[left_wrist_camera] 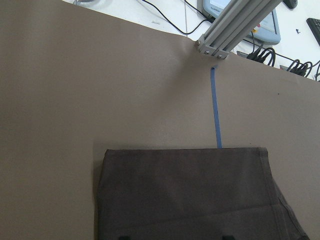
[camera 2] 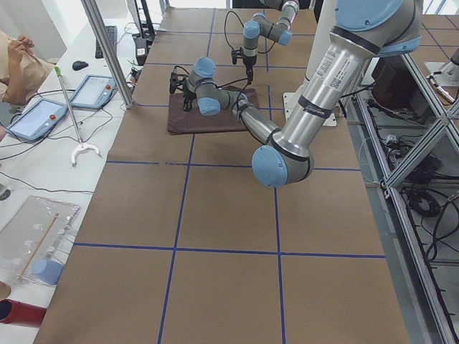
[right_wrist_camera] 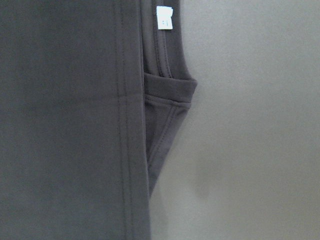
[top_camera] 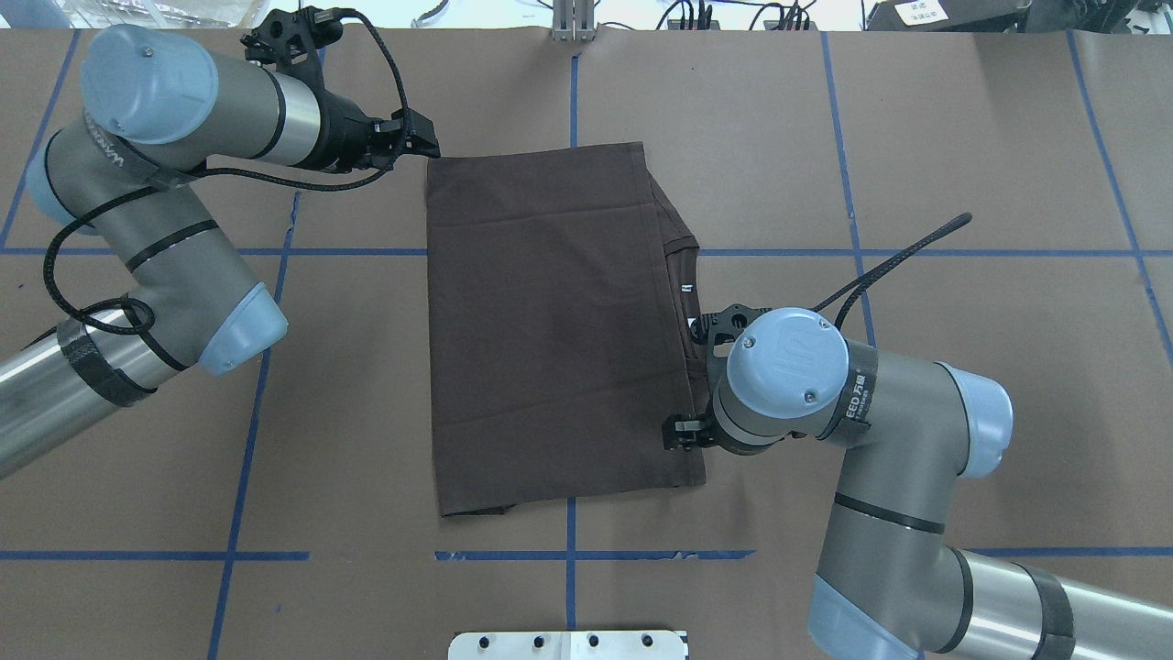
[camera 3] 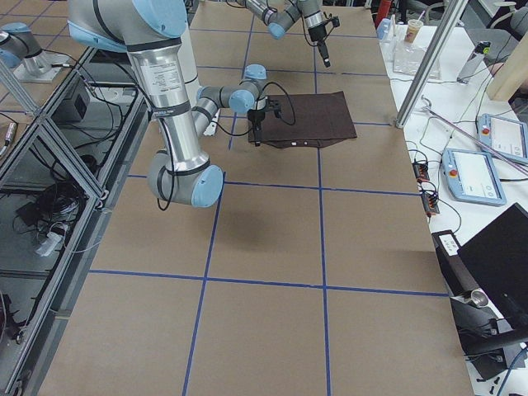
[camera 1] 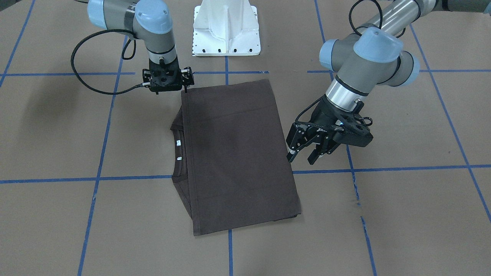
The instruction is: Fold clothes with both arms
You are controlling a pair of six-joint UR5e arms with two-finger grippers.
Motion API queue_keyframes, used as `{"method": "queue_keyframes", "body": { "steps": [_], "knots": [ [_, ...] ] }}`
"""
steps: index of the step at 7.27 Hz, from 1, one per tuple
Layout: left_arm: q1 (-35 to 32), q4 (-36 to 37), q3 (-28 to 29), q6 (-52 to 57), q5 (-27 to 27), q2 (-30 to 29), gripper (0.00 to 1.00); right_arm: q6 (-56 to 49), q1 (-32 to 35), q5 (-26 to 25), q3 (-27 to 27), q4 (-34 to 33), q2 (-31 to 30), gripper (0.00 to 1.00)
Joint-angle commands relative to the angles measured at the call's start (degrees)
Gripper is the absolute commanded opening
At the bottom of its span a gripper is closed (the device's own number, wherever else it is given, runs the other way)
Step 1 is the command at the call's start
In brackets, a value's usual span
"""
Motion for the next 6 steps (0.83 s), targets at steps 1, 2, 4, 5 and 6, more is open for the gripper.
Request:
{"method": "queue_keyframes", "body": {
  "steps": [1,2,4,5,6],
  "knots": [
    [0.0,0.0,0.0,0.0,0.0,0.1,0.69,28.8,-0.7,-0.3,-3.7,9.2,0.7,0.87],
    [-0.1,0.0,-0.1,-0.1,-1.1,0.1,0.69,40.2,-1.6,-3.1,-7.7,16.9,0.8,0.79],
    [-0.3,0.0,-0.2,-2.6,-3.5,0.1,0.71,46.7,-3.7,-6.3,-8.2,17.8,0.7,0.75],
    [-0.3,0.0,-0.2,-3.1,-4.1,0.1,0.72,46.6,-3.6,-6.2,-7.6,17.6,0.4,0.74],
    [-0.1,0.0,-0.1,-3.3,-4.1,0.0,0.73,46.7,-3.4,-6.2,-7.3,17.1,0.3,0.74]
  ]
}}
